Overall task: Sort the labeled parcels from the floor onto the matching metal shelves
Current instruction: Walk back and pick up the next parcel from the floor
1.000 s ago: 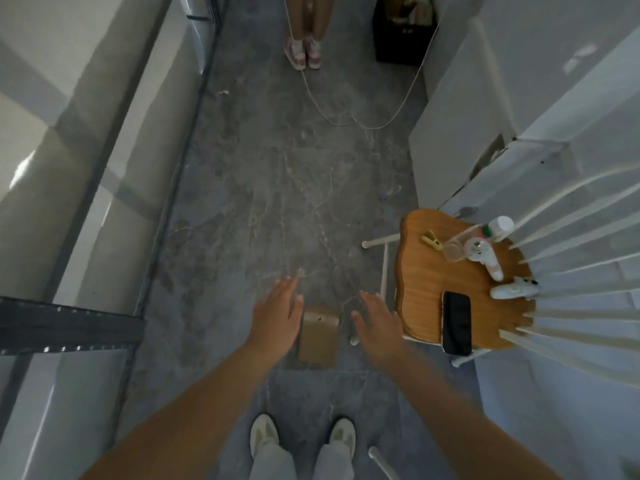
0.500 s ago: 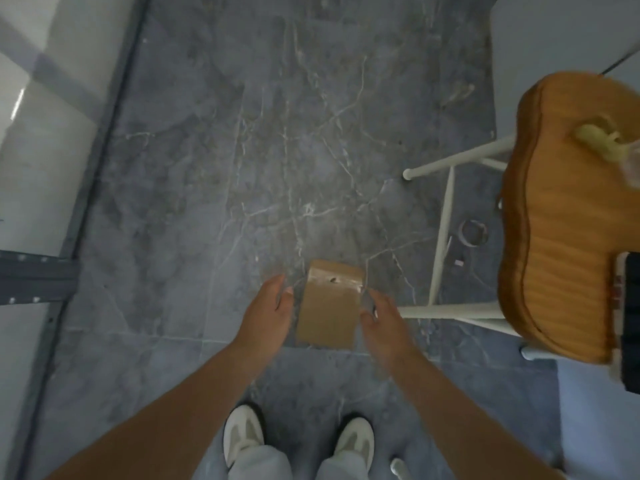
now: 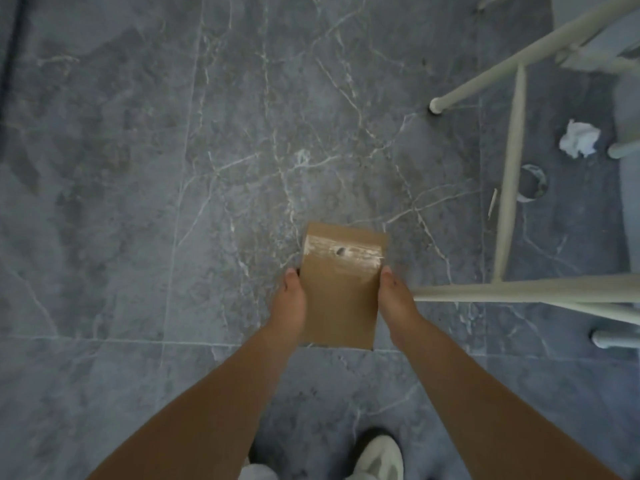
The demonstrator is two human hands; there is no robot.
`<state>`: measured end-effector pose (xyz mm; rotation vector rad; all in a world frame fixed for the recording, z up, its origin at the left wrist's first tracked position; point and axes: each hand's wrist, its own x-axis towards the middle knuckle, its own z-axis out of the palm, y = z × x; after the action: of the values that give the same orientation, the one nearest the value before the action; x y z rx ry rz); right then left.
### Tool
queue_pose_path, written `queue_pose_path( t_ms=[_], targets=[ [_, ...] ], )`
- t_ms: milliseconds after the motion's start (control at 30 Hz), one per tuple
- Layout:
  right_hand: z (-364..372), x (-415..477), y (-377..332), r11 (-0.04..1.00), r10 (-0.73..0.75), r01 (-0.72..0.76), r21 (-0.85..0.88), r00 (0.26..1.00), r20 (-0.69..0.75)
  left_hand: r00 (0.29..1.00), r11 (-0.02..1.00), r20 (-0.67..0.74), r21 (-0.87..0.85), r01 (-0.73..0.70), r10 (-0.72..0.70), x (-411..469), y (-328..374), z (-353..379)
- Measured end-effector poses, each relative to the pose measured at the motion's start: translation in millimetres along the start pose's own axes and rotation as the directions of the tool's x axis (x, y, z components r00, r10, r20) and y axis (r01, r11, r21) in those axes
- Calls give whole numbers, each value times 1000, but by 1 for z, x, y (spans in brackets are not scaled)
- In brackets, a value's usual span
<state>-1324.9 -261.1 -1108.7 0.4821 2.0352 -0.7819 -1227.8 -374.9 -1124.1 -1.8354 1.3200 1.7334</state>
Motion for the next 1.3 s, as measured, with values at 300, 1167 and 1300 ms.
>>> queue_pose_path(
  t_ms=[300,1167,1300],
  targets=[
    [11,-80,-47,998,-58,58,0,996,64,994,962,14,-250,108,-108,-16,-12,-50],
    [-149,-534,-272,824,-566,549,140,788,244,927,897,-252,-276,-344,278,-479,224,-265],
    [-189,-581,-259,809,-587,561,174,766,261,919,894,-232,-249,-373,319,-555,230,-262]
  ],
)
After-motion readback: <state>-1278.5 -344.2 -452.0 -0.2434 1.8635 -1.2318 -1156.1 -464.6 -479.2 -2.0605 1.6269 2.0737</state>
